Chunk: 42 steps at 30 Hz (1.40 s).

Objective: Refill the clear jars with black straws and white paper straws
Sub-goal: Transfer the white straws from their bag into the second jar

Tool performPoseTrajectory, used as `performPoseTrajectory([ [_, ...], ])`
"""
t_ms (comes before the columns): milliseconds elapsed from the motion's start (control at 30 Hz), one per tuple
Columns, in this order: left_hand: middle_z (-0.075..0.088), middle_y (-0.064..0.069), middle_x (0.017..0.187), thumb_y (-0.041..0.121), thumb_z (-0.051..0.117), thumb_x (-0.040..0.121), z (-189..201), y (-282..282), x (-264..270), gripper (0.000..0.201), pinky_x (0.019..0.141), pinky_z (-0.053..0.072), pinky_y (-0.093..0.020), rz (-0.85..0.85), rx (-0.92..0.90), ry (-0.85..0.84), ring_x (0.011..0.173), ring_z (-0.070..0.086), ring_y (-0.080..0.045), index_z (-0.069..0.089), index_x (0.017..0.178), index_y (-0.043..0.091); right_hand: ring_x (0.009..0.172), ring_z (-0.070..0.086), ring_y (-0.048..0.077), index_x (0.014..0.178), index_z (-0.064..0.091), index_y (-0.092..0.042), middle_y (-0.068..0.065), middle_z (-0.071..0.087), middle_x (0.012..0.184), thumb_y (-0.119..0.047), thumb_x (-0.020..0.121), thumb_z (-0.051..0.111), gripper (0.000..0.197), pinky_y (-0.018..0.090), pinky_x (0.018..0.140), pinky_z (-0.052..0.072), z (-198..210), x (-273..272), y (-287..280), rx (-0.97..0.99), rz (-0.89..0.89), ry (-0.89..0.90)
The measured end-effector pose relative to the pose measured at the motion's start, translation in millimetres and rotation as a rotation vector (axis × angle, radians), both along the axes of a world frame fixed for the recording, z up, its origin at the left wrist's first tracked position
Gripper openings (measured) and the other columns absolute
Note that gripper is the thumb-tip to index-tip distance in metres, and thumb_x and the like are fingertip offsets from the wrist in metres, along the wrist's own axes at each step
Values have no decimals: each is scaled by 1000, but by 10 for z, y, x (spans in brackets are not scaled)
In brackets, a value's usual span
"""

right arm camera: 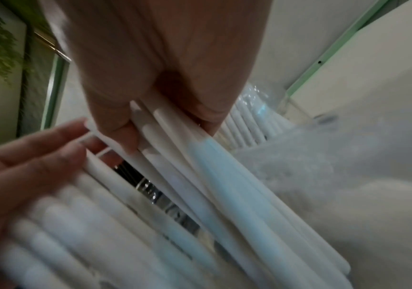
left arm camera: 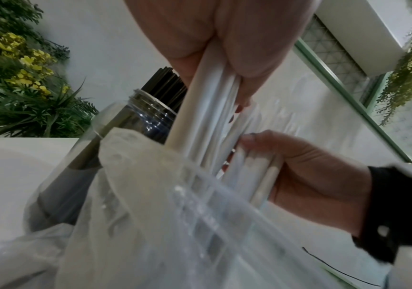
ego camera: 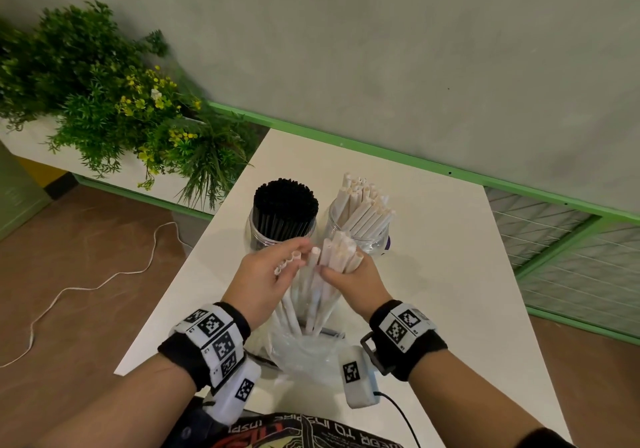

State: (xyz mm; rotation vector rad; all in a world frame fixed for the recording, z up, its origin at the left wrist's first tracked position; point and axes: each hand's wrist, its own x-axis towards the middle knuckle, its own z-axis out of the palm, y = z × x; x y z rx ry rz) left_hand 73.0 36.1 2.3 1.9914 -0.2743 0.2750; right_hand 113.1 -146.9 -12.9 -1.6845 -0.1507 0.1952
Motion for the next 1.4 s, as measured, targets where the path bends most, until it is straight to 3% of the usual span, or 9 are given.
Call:
performPoseTrajectory([
  [333,60,24,100,7,54,95,0,-56,50,25,79,42,-2,26,120,-10,99,58,10,69,111,20,88,71,25,93,69,-5,9,73,90,-2,87,65,8,27,65,56,1031,317,-387,151,-114,-218],
  [600,62,17,101,9,53,96,21,-96,56,24,79,41,0,46,202,-39,97,54,13,69,113,17,99,68,33,81,71,-19,5,72,94,-1,87,64,21,52,93,51,1570,737,-443,220,-230,-353],
  [767,64,12,102,8,53,96,30,-116,44,25,78,39,0,55,213,-31,99,55,0,68,113,17,100,67,32,88,72,-12,11,72,99,-11,79,72,9,46,92,53,1392,984,-427,128,-195,-292],
  [867,63,14,102,10,53,96,43,-105,37,24,78,40,0,58,218,-14,97,56,0,68,112,19,97,69,20,105,68,-3,10,73,103,-16,77,78,33,34,83,52,1136,1059,-410,38,-180,-232],
  [967,64,13,103,11,52,97,40,-82,31,23,78,42,-3,67,213,-10,94,58,2,68,111,20,114,59,14,131,48,-17,2,62,125,-24,77,80,64,31,95,46,897,1037,-393,-88,-149,-211],
  [1100,65,12,103,13,53,97,28,-44,40,21,78,42,-4,86,194,2,97,56,0,69,109,19,142,17,10,150,18,-20,2,22,155,-41,81,73,91,27,114,16,765,773,-408,-393,-319,-541],
  [1200,64,16,102,14,54,97,24,-21,37,20,78,40,-1,90,167,40,99,55,6,67,107,26,137,27,16,144,31,-9,12,34,147,-38,87,63,72,31,116,24,558,383,-318,-495,-238,-864],
  [1300,68,20,102,20,59,94,70,-16,16,18,81,42,-4,82,37,143,98,59,6,62,106,34,132,41,17,143,30,-18,4,41,143,-28,85,69,70,42,107,39,244,69,-166,-392,24,-658],
  [1400,69,20,103,31,67,88,92,12,29,29,84,41,-9,98,-208,284,101,59,6,56,114,36,133,37,-1,146,15,-31,-15,37,144,-23,79,78,93,27,110,35,71,-70,11,-227,213,-316],
])
